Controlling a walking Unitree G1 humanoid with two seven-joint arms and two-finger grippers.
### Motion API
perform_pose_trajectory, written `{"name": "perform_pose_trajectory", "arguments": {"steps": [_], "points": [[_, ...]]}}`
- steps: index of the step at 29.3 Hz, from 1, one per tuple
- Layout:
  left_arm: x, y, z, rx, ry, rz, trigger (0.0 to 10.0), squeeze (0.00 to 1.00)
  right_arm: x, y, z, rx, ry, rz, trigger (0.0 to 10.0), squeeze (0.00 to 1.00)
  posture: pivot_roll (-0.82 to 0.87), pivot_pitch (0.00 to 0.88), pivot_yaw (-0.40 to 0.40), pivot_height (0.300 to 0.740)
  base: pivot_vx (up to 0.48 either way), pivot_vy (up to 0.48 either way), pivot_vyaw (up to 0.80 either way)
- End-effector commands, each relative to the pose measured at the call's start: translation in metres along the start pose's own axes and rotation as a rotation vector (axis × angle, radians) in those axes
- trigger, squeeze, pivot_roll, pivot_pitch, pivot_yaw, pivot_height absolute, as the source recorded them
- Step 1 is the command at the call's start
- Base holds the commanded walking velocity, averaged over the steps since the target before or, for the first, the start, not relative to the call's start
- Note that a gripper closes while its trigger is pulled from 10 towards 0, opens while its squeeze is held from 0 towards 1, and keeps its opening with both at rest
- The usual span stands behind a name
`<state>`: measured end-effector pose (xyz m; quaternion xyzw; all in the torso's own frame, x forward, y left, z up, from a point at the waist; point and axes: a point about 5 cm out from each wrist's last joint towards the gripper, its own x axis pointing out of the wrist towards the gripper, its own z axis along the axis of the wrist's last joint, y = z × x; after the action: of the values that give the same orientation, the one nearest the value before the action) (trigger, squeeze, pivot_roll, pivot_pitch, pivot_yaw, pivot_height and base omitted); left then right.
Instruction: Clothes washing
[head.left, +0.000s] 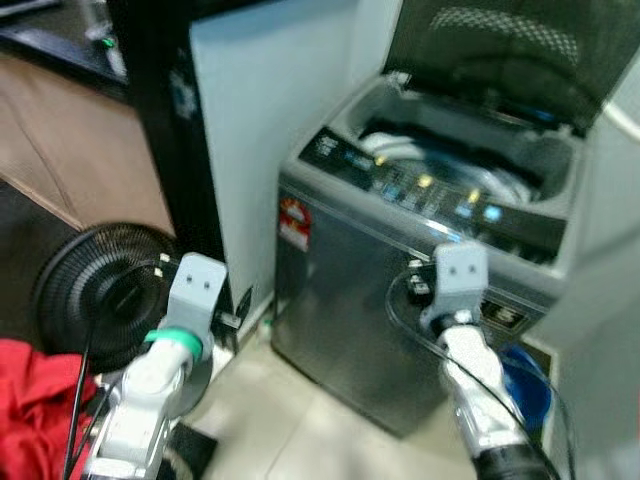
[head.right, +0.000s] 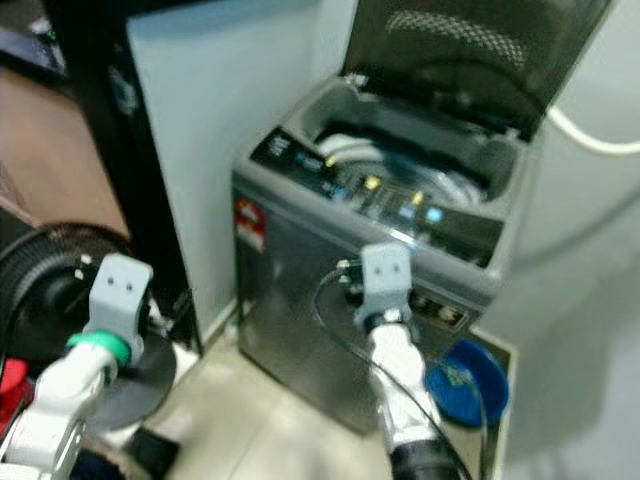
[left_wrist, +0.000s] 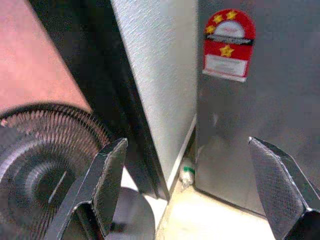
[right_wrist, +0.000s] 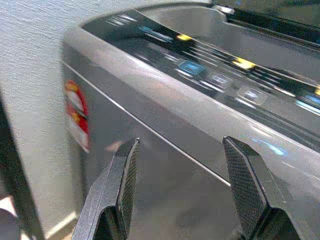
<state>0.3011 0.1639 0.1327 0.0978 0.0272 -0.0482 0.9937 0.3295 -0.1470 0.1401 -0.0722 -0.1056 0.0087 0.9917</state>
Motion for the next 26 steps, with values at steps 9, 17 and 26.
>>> {"name": "perform_pose_trajectory", "arguments": {"steps": [9,17,26], "points": [[0.003,-0.001,0.012,-0.075,-0.053,-0.050,10.0,0.00,-0.001,-0.006,-0.006,-0.009,0.015,-0.014,10.0,0.00,0.06,0.010,-0.045,0.740,0.000,0.000,0.75],[0.005,0.005,0.012,-0.071,-0.064,-0.006,10.0,0.00,-0.001,-0.002,-0.006,-0.007,0.010,0.018,10.0,0.00,0.06,0.004,-0.046,0.740,0.000,0.000,0.75],[0.007,0.007,0.007,-0.023,-0.059,0.017,10.0,0.00,-0.006,0.000,-0.015,-0.019,0.039,0.055,10.0,0.00,0.06,0.008,-0.050,0.740,0.000,0.000,0.75]]}}
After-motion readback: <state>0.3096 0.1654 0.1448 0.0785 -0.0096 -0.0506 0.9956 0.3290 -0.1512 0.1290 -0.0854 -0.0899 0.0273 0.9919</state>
